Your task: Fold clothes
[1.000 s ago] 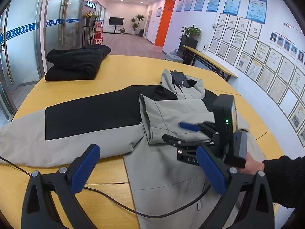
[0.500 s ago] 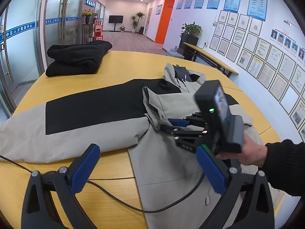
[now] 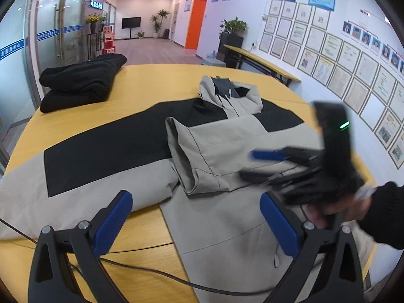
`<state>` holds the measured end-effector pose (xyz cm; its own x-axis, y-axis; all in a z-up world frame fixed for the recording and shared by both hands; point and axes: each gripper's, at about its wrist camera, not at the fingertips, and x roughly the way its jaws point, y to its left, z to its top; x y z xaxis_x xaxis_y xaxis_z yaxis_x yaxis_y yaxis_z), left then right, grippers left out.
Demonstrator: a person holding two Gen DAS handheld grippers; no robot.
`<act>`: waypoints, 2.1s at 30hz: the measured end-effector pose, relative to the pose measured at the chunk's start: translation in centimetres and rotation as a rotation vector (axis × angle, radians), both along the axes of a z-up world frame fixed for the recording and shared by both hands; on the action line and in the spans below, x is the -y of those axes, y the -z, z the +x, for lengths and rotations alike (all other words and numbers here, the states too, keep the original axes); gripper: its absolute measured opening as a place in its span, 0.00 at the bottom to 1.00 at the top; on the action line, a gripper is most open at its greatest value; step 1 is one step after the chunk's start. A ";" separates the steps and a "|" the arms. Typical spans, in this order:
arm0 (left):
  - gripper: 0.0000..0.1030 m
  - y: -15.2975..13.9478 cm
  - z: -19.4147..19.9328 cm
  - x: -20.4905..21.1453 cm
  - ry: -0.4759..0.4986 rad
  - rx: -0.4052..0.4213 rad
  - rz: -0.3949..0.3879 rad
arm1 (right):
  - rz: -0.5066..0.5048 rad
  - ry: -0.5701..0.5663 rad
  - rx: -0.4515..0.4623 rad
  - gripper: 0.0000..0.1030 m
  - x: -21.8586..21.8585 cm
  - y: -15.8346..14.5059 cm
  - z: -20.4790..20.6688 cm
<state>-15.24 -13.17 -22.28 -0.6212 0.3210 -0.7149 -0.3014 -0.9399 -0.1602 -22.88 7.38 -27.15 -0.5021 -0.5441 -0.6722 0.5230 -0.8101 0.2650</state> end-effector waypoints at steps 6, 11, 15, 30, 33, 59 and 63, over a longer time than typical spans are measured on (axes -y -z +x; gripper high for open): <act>1.00 1.2 -2.8 -2.8 0.014 0.016 -0.024 | 0.210 0.365 0.006 0.79 -17.3 -1.0 -0.5; 1.00 2.6 -6.3 -7.7 0.126 0.009 -0.009 | 0.268 0.508 0.154 0.74 -28.6 2.6 -1.6; 1.00 6.9 -9.1 -11.1 0.175 0.121 -0.066 | 0.288 0.495 0.112 0.71 -29.6 3.7 -0.5; 1.00 7.6 -6.1 -9.6 0.060 0.156 -0.087 | 0.202 0.582 0.135 0.69 -33.2 1.8 1.9; 1.00 5.2 -4.8 -5.5 -0.066 0.125 -0.011 | 0.111 0.586 0.044 0.74 -32.0 -2.4 3.4; 0.98 7.7 1.6 35.7 -1.135 0.257 0.467 | -0.013 0.240 0.042 0.85 -4.8 -2.0 2.3; 0.71 7.3 2.3 35.7 -1.139 0.232 0.449 | -0.035 0.258 0.071 0.85 -4.8 -1.6 2.2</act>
